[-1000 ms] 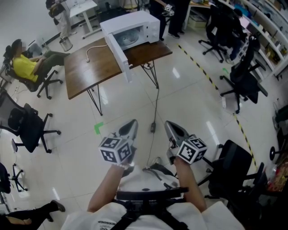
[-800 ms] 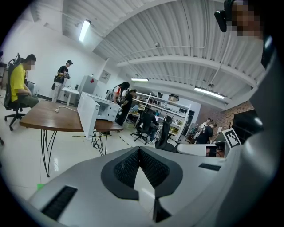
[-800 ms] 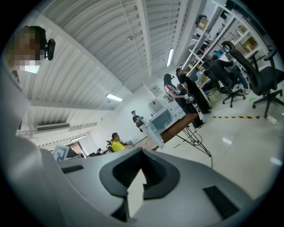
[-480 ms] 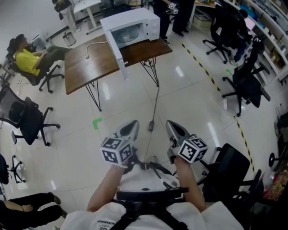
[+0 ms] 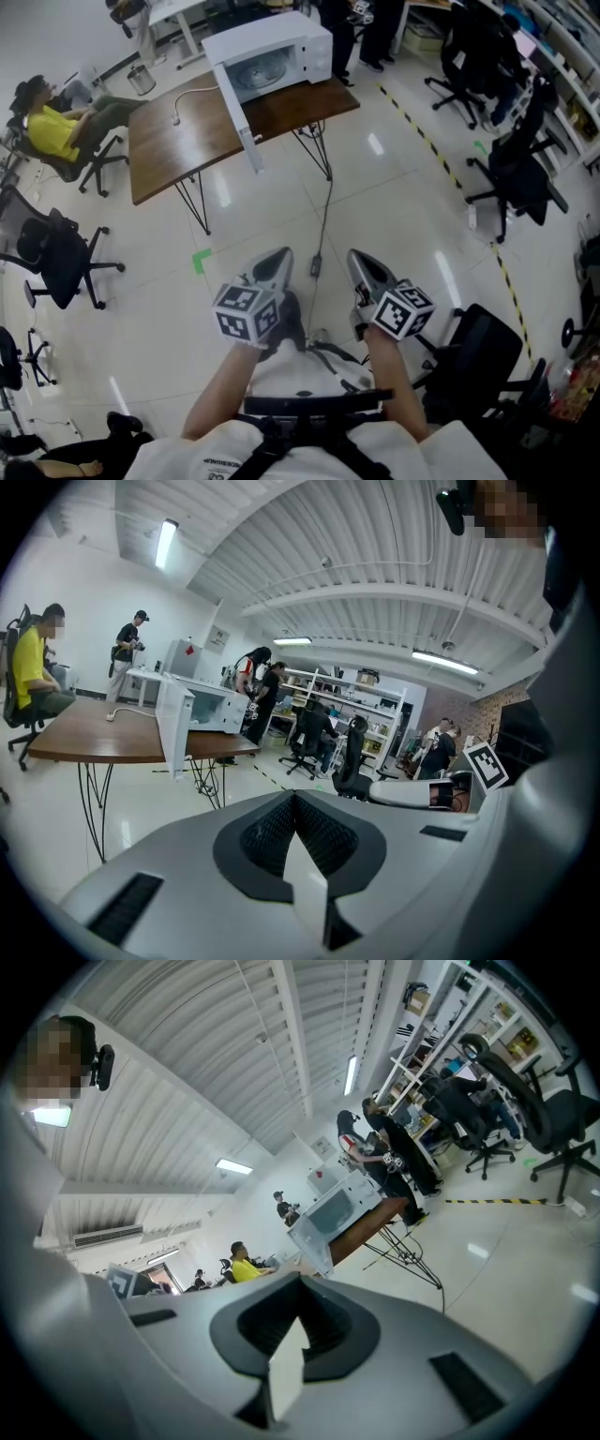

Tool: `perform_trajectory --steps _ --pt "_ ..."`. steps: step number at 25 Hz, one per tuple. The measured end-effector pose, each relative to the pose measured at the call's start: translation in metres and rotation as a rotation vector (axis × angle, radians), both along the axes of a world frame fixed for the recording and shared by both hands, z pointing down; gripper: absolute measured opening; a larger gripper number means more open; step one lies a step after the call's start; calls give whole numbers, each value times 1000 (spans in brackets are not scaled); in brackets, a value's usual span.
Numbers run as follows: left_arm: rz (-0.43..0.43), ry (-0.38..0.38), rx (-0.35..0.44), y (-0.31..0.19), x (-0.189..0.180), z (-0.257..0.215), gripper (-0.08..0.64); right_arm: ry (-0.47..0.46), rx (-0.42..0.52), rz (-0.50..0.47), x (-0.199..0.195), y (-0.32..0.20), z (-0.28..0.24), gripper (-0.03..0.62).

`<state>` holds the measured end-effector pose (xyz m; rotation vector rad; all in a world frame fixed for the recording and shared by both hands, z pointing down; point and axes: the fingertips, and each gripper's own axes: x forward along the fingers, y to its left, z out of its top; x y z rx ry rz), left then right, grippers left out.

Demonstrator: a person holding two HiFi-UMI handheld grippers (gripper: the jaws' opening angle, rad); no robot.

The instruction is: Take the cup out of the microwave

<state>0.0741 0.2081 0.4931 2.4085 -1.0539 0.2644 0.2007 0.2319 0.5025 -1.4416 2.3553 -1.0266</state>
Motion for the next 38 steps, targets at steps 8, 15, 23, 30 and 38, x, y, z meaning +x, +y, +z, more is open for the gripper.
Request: perform_trajectory --steps 8,15,23,30,38 --pt "21 40 36 -74 -3 -12 -12 -4 -8 3 -5 -74 2 8" --pt "-38 62 62 -156 -33 -33 -14 13 -8 -18 -28 -146 -8 8" --pt "-134 65 81 -225 -90 -44 -14 32 -9 -46 -61 -210 -15 8" --pt "-181 58 52 -265 -134 -29 -14 47 -13 -75 -99 -260 -13 8" --pt "-154 23 51 -305 -162 -26 -12 63 5 -39 -124 -301 -20 8"
